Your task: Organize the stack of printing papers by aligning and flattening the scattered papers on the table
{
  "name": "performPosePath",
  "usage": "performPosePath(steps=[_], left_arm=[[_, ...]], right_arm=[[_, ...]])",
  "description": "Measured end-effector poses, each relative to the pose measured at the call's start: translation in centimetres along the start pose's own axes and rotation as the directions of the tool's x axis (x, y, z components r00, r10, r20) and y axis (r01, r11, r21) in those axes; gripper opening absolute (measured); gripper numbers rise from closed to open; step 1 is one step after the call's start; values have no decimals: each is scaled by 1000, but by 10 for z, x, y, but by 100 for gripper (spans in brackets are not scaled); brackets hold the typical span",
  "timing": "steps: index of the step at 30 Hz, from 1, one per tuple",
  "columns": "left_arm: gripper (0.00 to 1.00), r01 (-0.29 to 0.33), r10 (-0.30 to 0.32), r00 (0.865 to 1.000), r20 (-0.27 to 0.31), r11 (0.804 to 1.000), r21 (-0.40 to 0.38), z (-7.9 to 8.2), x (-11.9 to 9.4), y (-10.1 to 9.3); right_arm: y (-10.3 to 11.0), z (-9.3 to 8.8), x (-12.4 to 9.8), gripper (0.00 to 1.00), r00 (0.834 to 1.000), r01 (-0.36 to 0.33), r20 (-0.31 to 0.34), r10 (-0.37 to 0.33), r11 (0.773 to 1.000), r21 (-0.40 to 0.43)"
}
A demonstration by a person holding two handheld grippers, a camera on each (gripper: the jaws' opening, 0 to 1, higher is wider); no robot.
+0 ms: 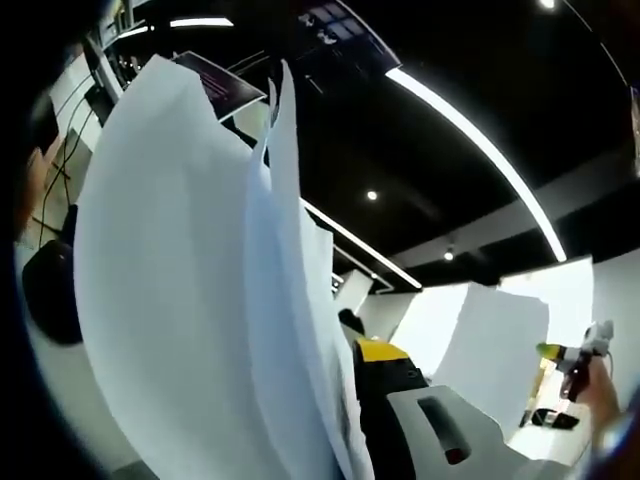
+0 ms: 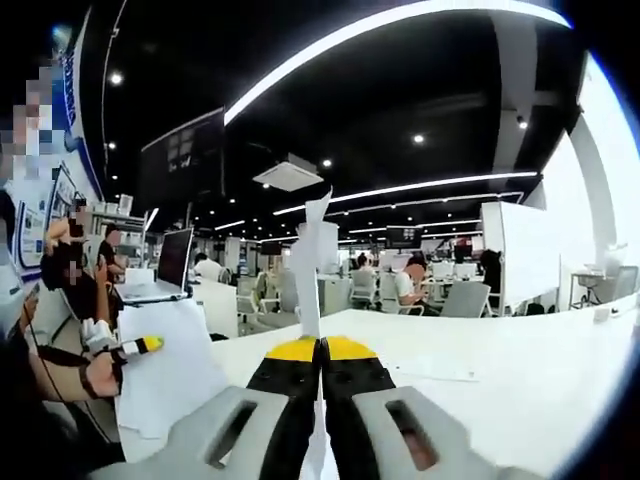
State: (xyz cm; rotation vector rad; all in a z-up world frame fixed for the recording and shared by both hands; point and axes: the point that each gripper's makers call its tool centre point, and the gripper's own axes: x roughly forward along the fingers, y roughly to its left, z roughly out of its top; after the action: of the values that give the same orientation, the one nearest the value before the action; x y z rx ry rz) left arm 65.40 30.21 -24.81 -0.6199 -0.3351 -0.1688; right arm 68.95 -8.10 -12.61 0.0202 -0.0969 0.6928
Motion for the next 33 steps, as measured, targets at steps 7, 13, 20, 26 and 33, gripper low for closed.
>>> performPosePath(steps=[7,13,20,26,33], left_arm=[[11,0,0,1000,3,1000,-1,1,0,0],[11,0,0,1000,2,1000,-2,1,0,0],[11,1,-1,1000,4,1000,-4,1,1,0],[11,2,-2,1000,6,1000,-5,1,0,0],[11,2,-2,1000,10,1000,-7,2,0,0]], right_arm=[[5,9,1,0,1000,-12,22,12,1000,-5],[8,11,1,0,999,-23,28,23,1000,4],[14,14,0,0,999,-41,35,40,999,9],[18,20,-2,0,997,-57,53,55,998,24],[26,22,-3,0,995,-83,52,80,996,41]])
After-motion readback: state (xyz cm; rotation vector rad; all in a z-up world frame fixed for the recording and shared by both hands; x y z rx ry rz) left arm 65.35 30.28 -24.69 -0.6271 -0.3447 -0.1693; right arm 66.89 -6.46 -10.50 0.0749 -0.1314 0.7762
